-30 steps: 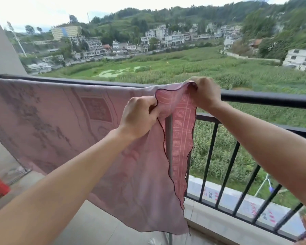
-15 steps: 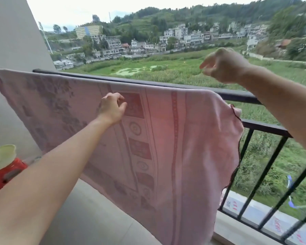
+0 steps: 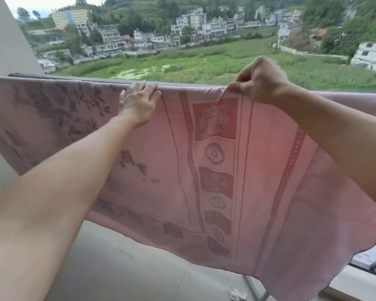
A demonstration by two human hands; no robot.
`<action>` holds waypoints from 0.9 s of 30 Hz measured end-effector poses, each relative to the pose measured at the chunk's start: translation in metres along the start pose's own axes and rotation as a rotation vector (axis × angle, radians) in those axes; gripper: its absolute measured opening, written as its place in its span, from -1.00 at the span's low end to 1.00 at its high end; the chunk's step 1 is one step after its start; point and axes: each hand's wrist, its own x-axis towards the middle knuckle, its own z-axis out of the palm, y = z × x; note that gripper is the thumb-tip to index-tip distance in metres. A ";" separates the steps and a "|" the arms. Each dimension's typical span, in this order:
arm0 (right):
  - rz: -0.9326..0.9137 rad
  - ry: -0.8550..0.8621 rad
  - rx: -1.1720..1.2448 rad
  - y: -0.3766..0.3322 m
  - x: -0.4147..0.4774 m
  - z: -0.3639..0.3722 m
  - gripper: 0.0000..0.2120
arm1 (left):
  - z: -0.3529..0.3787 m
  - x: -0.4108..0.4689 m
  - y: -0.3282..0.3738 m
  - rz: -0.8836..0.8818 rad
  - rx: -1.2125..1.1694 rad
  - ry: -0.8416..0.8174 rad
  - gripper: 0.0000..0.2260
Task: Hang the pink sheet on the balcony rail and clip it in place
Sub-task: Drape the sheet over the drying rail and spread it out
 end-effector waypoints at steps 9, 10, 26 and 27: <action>0.189 -0.180 -0.276 -0.060 0.054 0.041 -0.64 | -0.008 0.057 -0.043 0.078 -0.198 -0.094 -0.61; 0.132 -0.171 -0.262 -0.072 0.061 0.054 -0.61 | -0.008 0.057 -0.055 0.066 -0.279 -0.025 -0.66; -0.540 -0.195 -0.091 -0.356 0.240 0.299 -0.68 | -0.057 -0.014 -0.440 -0.627 -0.122 0.031 -0.73; -0.561 -0.208 -0.079 -0.373 0.245 0.314 -0.70 | -0.062 -0.023 -0.460 -0.659 -0.103 0.030 -0.73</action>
